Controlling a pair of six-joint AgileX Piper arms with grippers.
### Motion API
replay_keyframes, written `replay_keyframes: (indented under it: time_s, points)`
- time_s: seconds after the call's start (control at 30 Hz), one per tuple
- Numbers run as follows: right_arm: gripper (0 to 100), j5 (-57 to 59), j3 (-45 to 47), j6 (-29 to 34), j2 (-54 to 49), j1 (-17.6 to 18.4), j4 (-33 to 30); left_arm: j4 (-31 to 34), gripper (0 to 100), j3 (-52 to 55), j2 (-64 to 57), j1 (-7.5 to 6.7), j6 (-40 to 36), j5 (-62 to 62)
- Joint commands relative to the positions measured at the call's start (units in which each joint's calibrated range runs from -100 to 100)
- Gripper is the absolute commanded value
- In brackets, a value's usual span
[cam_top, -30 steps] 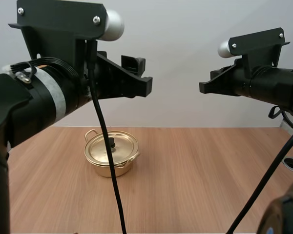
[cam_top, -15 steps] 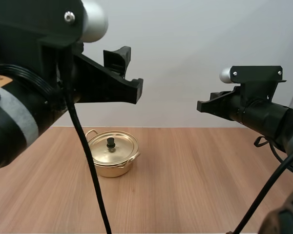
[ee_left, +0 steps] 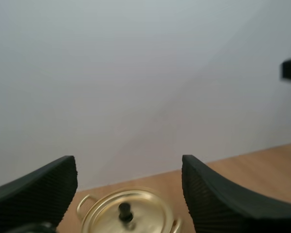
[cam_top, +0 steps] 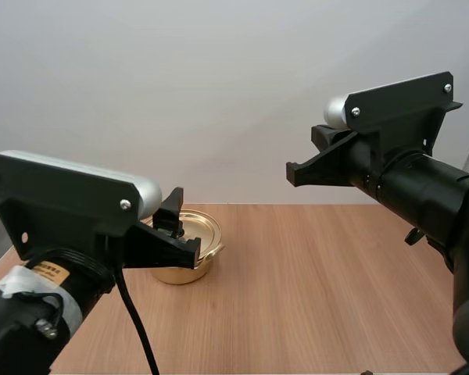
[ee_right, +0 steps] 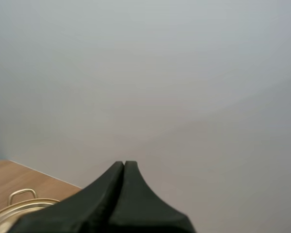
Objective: Open the pot, put the car inside, and close it
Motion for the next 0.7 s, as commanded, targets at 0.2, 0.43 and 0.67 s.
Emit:
replay_keyframes:
  time_s: [0.2, 0.43, 0.67]
  points:
    - [0, 1.14, 0.02, 15.36, -0.98, -0.03, -13.79, 15.16, 100, 23.36, -0.02, 2.60, -9.01, -41.93]
    - [0, -14.20, 0.02, 15.99, -0.98, -0.03, -17.69, 21.23, 100, 25.03, -0.02, 2.60, -9.01, -26.36]
    - [0, -16.10, 0.02, 18.99, -0.98, -0.03, -17.18, 20.98, 100, 25.03, -0.02, 2.60, -9.01, -25.39]
